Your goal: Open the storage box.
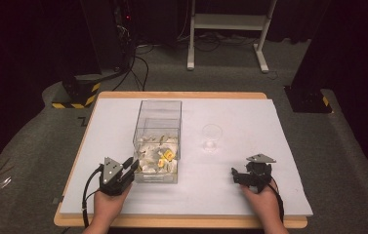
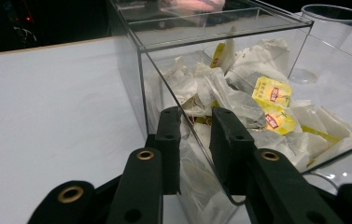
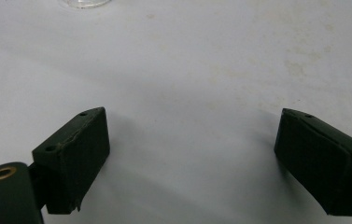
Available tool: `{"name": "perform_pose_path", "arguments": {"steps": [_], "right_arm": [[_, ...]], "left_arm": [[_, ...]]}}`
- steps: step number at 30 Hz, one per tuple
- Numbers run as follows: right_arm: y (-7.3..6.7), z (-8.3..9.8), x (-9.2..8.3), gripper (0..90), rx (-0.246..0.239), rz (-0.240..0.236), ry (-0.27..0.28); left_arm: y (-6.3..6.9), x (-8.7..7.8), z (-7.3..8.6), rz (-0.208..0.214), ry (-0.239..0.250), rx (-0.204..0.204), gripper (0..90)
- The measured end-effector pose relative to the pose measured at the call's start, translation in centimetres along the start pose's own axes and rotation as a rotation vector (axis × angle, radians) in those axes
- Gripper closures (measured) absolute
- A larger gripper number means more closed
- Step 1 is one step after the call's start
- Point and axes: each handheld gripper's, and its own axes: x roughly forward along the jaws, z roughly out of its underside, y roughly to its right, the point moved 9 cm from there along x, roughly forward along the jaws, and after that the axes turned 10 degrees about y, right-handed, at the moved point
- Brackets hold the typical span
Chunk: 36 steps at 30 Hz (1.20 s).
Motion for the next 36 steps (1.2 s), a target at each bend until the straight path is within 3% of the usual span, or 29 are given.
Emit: {"name": "perform_pose_path", "arguments": {"steps": [11, 18, 25, 29, 36], "right_arm": [[0.0, 0.0, 0.0, 10.3, 0.001, -0.001, 0.0], [0.0, 0.0, 0.0, 10.3, 0.001, 0.0, 0.0], [0.0, 0.0, 0.0, 10.3, 0.001, -0.001, 0.0], [0.0, 0.0, 0.0, 10.3, 0.001, 0.0, 0.0], [0.0, 0.0, 0.0, 10.3, 0.002, -0.001, 0.0]], "left_arm": [[0.3, -1.2, 0.3, 0.006, -0.003, -0.007, 74.3], [0.1, -1.4, -0.4, 0.02, 0.027, 0.001, 63.9], [-0.1, -1.7, -1.1, 0.038, 0.041, 0.031, 59.8], [-0.6, -1.8, -1.2, 0.044, 0.042, 0.034, 55.9], [-2.1, -2.0, -1.4, 0.025, 0.064, 0.004, 53.7]]}}
